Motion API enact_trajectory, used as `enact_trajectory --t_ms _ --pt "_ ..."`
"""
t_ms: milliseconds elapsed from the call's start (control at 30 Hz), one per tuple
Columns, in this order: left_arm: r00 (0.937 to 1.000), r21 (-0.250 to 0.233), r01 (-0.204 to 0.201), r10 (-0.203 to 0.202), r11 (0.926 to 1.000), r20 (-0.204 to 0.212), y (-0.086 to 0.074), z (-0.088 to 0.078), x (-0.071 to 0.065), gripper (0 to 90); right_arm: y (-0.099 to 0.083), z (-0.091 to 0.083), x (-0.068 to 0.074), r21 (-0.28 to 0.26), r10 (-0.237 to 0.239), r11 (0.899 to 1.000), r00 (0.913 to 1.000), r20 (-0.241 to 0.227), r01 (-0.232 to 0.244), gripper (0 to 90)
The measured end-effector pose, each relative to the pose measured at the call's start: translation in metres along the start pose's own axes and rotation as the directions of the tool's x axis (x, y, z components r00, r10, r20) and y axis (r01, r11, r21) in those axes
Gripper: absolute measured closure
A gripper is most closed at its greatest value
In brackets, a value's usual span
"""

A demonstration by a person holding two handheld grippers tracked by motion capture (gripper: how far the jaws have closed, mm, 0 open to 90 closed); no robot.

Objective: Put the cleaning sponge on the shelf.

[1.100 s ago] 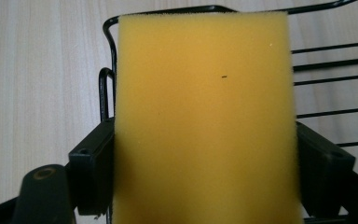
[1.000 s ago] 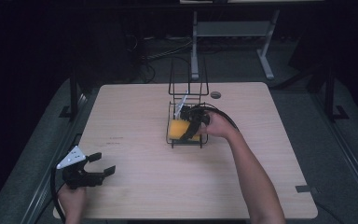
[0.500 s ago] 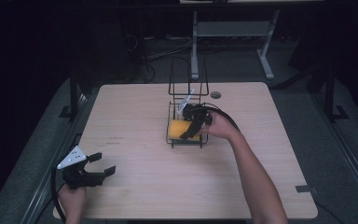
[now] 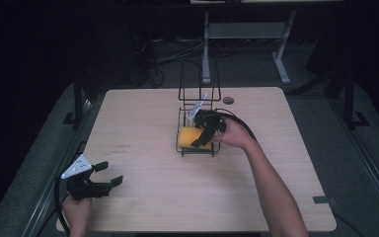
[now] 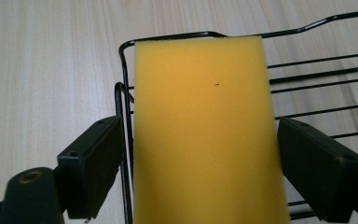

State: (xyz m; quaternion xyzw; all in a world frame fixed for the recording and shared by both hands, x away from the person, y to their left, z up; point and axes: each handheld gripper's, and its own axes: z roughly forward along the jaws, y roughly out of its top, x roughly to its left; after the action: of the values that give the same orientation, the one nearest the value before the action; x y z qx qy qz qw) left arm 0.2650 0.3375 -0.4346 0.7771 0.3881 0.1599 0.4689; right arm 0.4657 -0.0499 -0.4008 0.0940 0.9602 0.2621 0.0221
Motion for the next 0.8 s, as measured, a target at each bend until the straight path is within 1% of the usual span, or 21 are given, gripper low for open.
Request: enact_trajectory --t_ms 233,600,633,667,733,800 --pt "1.0000 0.003 0.000 0.000 1.0000 0.001 0.0001 0.0002 0.0001 14.1 0.0012 -0.0038 0.0015 -0.013 -0.004 1.000 0.9999 0.011 0.005 15.5" --pt "1.0000 0.004 -0.001 0.001 1.0000 0.002 0.0001 0.0007 0.0000 14.1 0.0001 -0.0049 0.0047 -0.023 -0.002 1.000 1.0000 0.006 0.002 15.5" --pt "1.0000 0.003 0.002 -0.002 1.0000 0.001 -0.0001 0.0010 0.0003 14.1 -0.0016 -0.0051 0.0067 -0.041 -0.013 0.999 0.9995 0.030 0.014 15.6" --pt "1.0000 0.003 0.004 -0.004 1.0000 0.003 -0.0002 0.0010 0.0005 14.1 -0.0025 -0.0052 0.0073 -0.045 -0.016 0.999 0.9992 0.036 0.018 15.8" --pt "1.0000 0.002 0.004 -0.004 1.0000 0.003 -0.0003 0.0010 0.0005 14.1 -0.0037 -0.0050 0.0070 -0.050 -0.018 0.999 0.9991 0.039 0.020 15.7" --pt "1.0000 0.004 0.000 0.000 1.0000 0.001 -0.0001 0.0012 0.0004 14.1 -0.0055 -0.0046 0.0066 -0.043 -0.013 0.999 0.9992 0.039 0.014 15.8"
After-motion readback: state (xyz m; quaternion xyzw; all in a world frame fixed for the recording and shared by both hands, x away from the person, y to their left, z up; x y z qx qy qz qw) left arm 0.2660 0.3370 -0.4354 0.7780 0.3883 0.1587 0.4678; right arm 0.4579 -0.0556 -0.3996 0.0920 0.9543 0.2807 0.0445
